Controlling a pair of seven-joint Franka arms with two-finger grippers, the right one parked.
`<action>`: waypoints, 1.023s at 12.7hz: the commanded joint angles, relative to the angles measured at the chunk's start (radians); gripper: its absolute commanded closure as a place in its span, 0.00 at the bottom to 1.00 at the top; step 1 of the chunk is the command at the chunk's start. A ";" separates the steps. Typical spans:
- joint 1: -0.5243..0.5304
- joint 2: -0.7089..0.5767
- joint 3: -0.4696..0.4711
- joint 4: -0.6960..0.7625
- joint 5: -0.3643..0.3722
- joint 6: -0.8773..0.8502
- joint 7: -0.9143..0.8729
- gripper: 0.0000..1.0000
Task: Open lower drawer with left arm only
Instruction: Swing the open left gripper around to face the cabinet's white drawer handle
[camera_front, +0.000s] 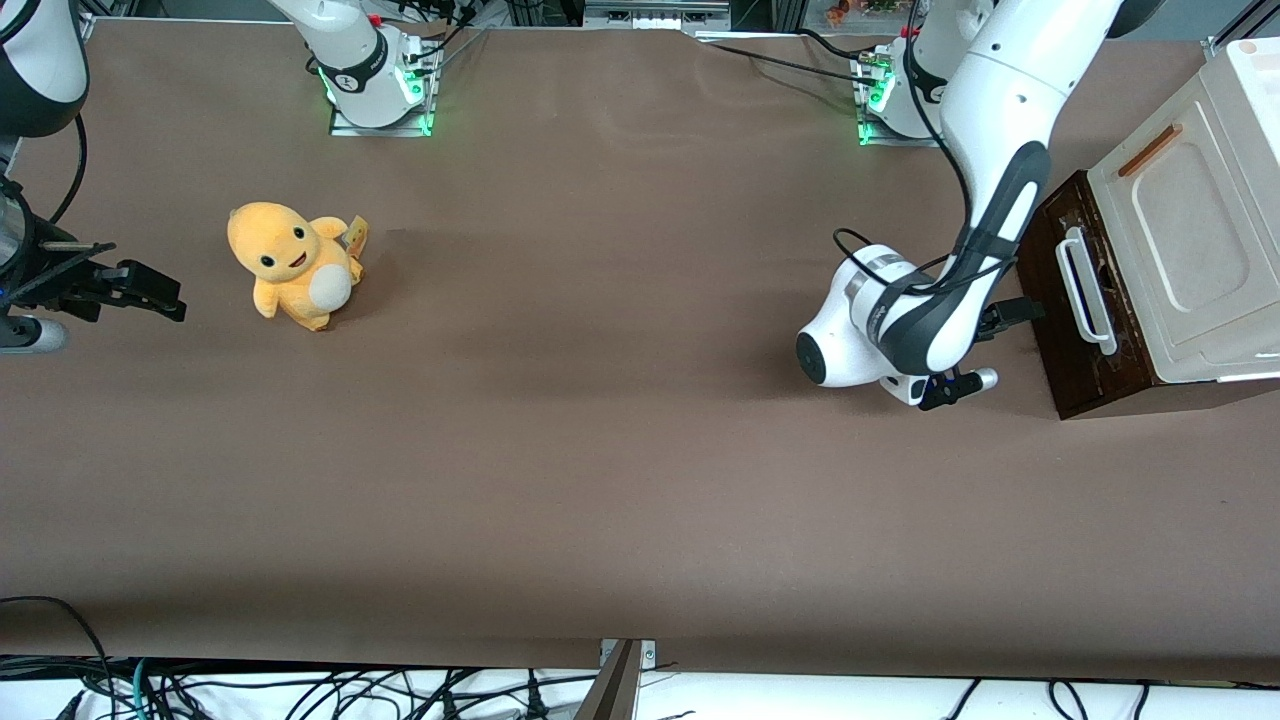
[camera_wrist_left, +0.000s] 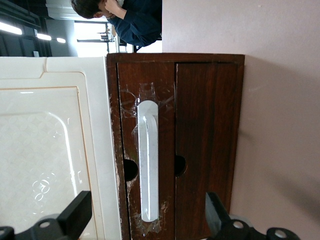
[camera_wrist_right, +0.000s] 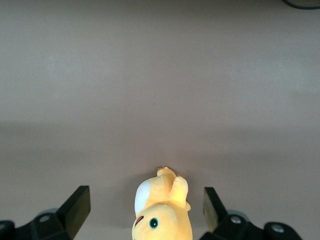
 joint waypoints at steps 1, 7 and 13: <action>-0.006 0.001 -0.001 -0.028 0.032 -0.019 -0.010 0.00; 0.007 0.018 0.005 -0.039 0.033 -0.035 -0.024 0.00; 0.011 0.042 0.013 -0.055 0.055 -0.057 -0.093 0.00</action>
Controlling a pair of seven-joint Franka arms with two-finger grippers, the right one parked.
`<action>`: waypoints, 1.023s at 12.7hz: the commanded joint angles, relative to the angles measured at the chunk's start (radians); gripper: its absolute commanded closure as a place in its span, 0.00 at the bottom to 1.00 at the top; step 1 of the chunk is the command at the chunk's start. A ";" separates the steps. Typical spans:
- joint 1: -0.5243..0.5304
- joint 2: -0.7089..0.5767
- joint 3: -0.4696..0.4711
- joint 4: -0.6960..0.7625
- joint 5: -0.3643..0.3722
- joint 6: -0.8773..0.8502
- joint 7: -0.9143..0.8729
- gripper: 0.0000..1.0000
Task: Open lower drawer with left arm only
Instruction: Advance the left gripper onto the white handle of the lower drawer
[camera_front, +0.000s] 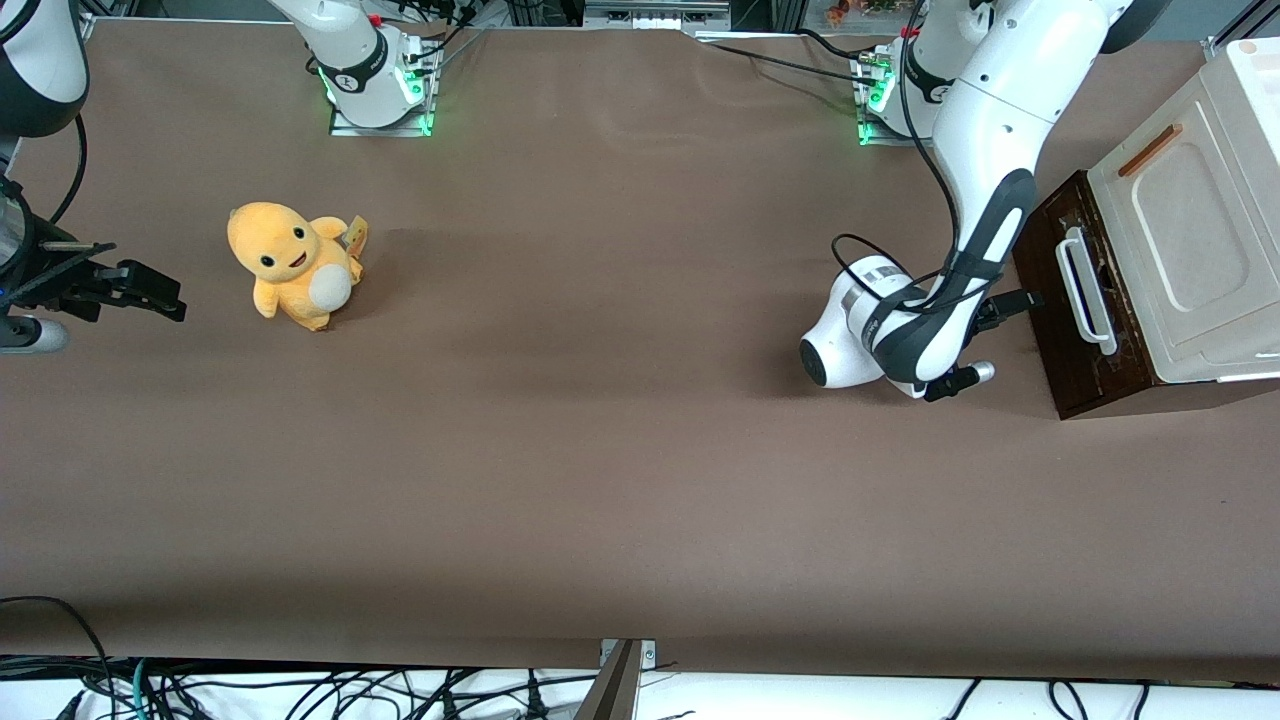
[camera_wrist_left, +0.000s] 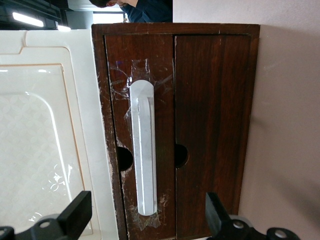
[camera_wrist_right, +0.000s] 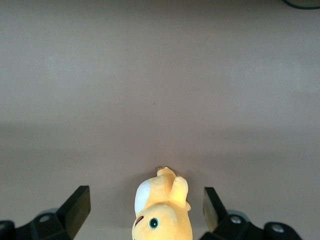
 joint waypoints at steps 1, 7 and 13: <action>0.008 0.008 -0.004 -0.016 0.057 -0.025 -0.033 0.00; 0.042 0.012 -0.002 -0.048 0.073 -0.031 -0.041 0.00; 0.068 0.015 -0.002 -0.055 0.088 -0.030 -0.041 0.00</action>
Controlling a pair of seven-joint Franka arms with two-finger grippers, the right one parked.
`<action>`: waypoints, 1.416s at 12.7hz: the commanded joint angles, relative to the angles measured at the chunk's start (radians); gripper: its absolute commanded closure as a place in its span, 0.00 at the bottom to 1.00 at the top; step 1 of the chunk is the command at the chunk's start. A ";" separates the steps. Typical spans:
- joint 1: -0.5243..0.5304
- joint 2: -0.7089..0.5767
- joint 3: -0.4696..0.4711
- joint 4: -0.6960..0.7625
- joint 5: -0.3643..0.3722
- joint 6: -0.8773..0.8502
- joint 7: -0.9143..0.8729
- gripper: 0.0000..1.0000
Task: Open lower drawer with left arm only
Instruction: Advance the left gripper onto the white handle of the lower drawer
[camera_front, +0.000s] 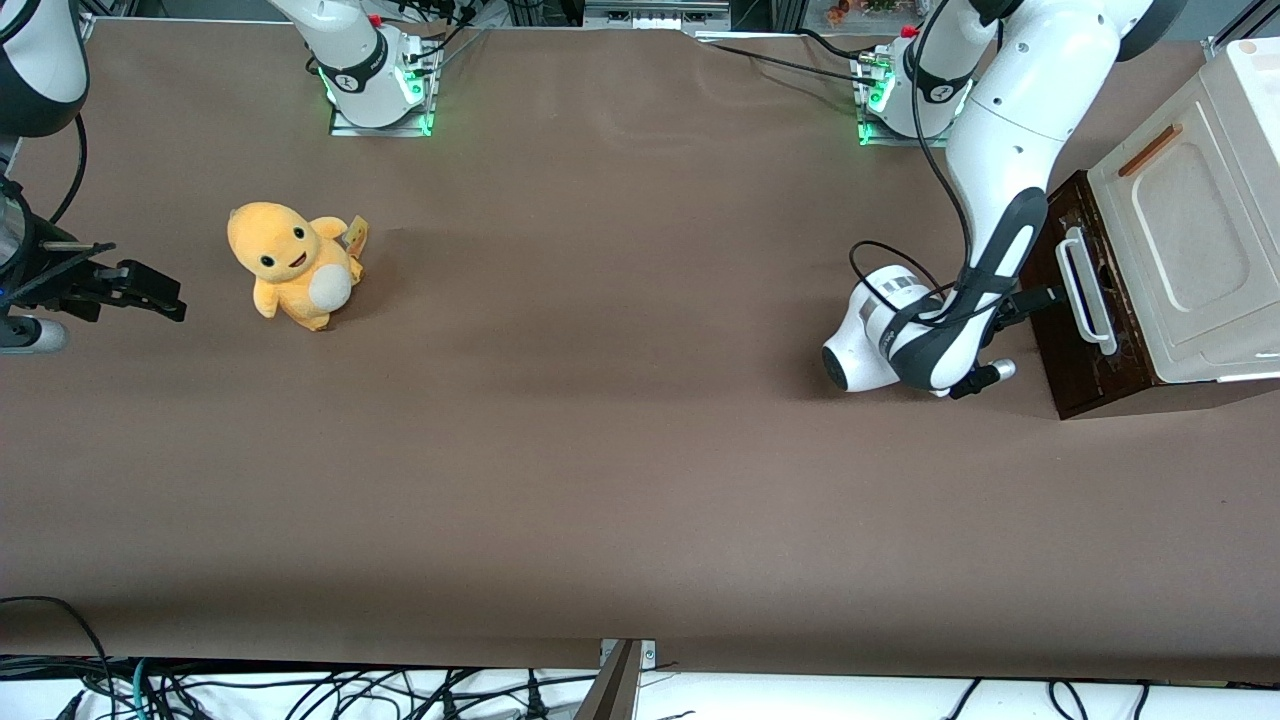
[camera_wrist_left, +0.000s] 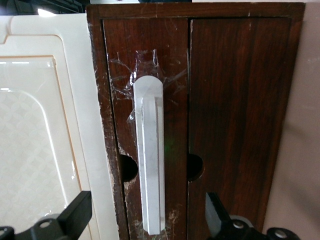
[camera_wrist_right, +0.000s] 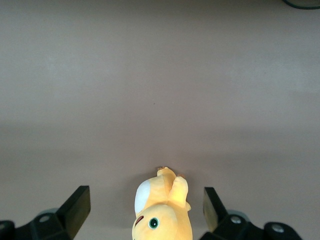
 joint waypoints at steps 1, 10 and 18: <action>0.012 -0.004 -0.009 -0.010 0.034 -0.007 -0.007 0.00; 0.054 0.004 -0.009 -0.030 0.077 0.004 -0.007 0.07; 0.083 0.012 -0.009 -0.030 0.100 0.016 -0.003 0.19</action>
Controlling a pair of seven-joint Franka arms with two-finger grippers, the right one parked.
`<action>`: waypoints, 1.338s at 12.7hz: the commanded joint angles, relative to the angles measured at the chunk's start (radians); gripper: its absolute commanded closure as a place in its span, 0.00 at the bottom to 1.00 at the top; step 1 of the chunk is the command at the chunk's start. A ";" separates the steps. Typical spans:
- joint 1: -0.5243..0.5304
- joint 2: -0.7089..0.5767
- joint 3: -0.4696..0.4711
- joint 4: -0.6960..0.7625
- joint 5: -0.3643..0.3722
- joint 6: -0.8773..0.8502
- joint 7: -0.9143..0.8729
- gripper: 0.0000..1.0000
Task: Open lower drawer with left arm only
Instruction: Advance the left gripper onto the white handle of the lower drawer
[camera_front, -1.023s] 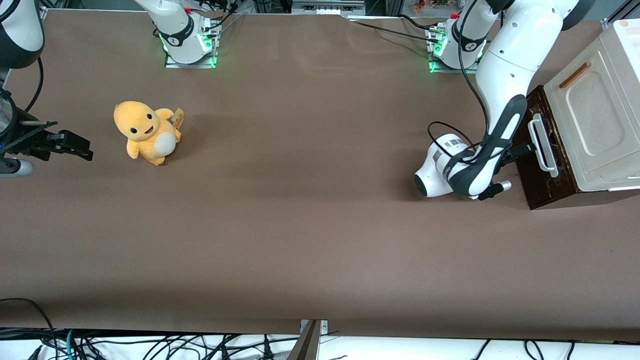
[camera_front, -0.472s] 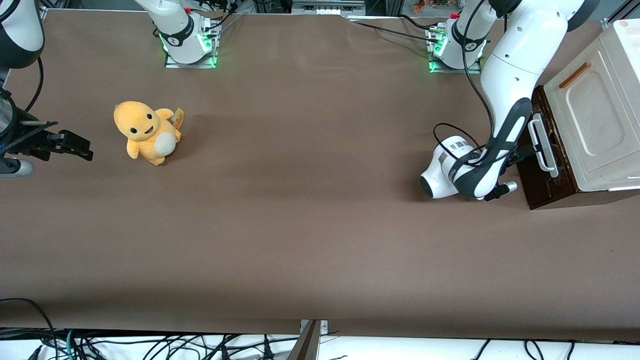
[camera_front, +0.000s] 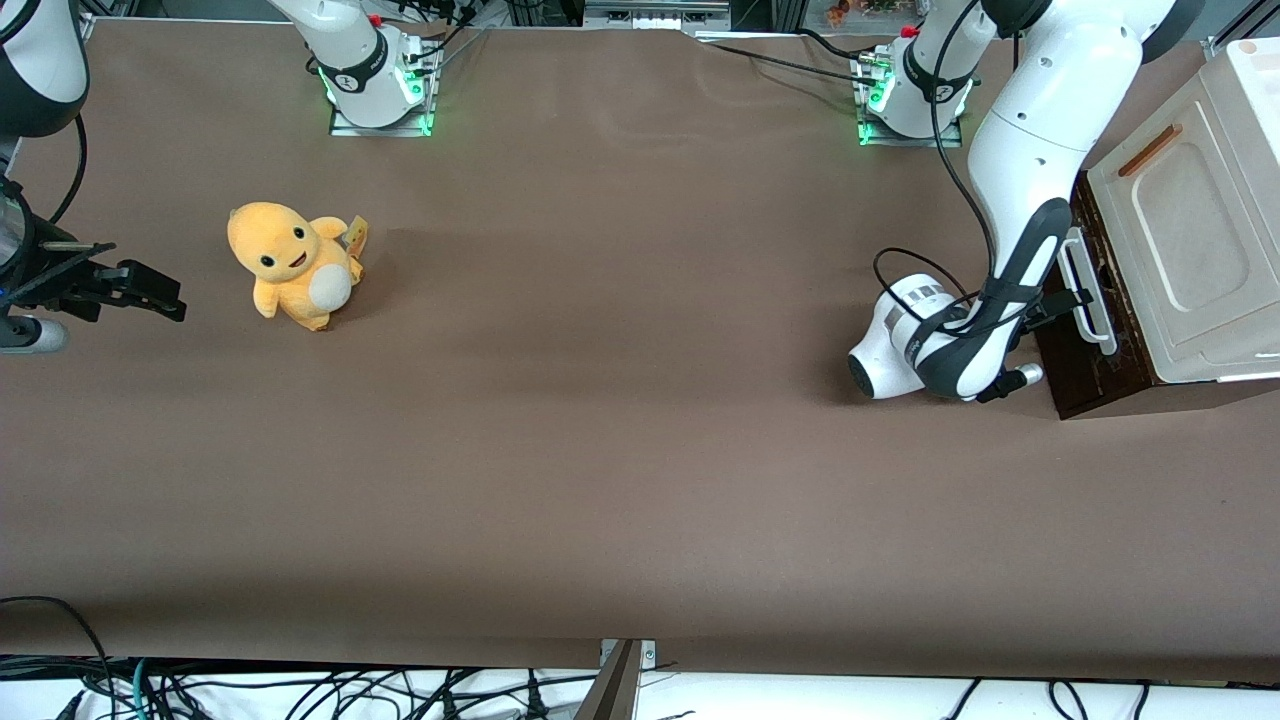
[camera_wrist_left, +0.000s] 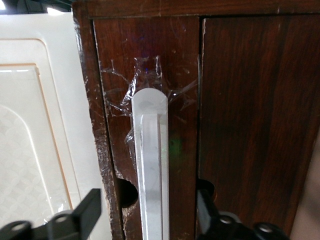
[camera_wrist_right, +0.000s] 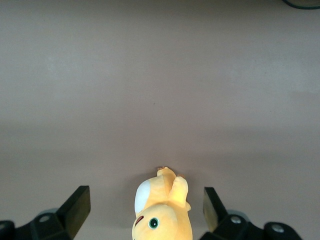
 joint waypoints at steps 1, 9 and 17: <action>0.020 -0.001 -0.009 -0.012 0.038 0.016 0.000 0.19; 0.039 -0.001 -0.009 -0.012 0.055 0.022 0.004 0.41; 0.030 -0.002 -0.011 -0.005 0.054 0.017 0.004 0.70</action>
